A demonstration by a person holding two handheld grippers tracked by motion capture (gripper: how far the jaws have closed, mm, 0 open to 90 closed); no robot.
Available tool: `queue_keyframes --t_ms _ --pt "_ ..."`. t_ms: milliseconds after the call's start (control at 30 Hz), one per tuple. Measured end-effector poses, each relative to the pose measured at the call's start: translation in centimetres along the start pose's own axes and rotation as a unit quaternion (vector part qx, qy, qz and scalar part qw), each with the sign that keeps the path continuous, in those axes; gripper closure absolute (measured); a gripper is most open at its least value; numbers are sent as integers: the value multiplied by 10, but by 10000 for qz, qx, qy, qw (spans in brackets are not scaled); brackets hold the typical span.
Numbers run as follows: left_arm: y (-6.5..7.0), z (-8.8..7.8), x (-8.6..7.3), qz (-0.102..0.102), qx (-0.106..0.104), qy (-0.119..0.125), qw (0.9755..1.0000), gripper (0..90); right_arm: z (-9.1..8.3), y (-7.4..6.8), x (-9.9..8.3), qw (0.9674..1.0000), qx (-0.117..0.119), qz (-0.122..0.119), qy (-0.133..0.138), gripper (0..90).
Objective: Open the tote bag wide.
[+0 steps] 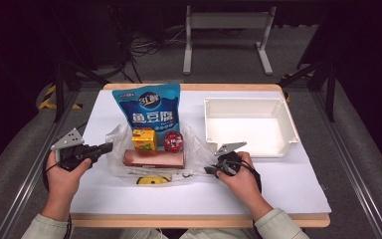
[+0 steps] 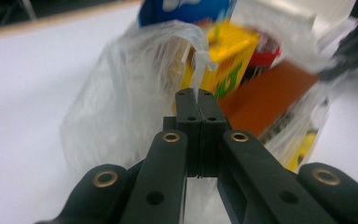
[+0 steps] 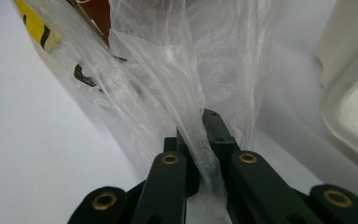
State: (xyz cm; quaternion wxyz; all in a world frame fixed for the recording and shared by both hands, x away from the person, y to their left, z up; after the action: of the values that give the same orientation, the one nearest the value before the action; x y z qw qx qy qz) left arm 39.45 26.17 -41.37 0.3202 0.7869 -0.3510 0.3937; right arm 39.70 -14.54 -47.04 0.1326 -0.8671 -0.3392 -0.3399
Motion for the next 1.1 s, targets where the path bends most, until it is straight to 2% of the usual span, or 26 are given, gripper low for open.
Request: queue_keyframes --t_ms 67,100,133,200,300,400,500,567,633,800,833,900,1000,1067,1100 --pt "-3 5 -11 -180 -20 -233 9996 900 0 0 0 10000 -2 -3 -7 873" --pt "-6 9 -20 -314 -38 -484 9983 900 0 0 0 10000 -2 -1 -9 873" --pt "-8 11 -26 -420 -26 -629 9971 900 0 0 0 10000 2 10 -15 872" --pt "-12 12 -35 -605 -43 -811 9949 899 0 1 0 10000 14 9 -7 873" --pt "-15 16 -43 -694 -26 -1033 9922 899 0 2 0 10000 17 25 -18 873" --pt "-17 21 -50 -677 41 -1266 9896 900 0 3 0 10000 1 25 -8 872" --pt "-19 23 -54 -678 114 -1399 9878 900 0 5 0 10000 -27 35 9 870" --pt "-20 23 -55 -677 135 -1408 9876 900 -1 7 -1 10000 -58 47 14 868" --pt "-22 23 -57 -772 95 -1337 9880 900 -1 8 -1 9999 -100 57 35 868" --pt "-23 22 -57 -782 148 -1333 9879 900 0 11 -1 9998 -147 50 102 880" --pt "-23 23 -57 -749 166 -1341 9880 900 1 14 -2 9997 -115 148 154 881" --pt "-23 23 -57 -757 173 -1324 9882 900 0 14 -3 9997 -116 164 157 878" --pt "-24 22 -58 -764 144 -1258 9890 900 0 12 -1 9997 -160 77 146 834" --pt "-23 23 -57 -667 109 -1229 9901 900 -2 9 0 9998 -132 15 171 771" --pt "-22 24 -57 -647 80 -1219 9904 900 -4 6 2 9997 -91 -21 240 699"
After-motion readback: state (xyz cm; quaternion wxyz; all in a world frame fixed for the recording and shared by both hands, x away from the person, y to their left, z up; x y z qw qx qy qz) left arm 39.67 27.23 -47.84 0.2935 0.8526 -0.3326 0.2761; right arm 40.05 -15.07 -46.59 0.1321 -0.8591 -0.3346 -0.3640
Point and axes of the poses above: each handheld gripper's, and its own axes: z roughly forward along the jaws, x roughly out of its top, y roughly to its right, the point moved 4 cm from there along z, roughly forward along the jaws, and after that the axes turned 12 degrees about -x, right-handed, at the moved point
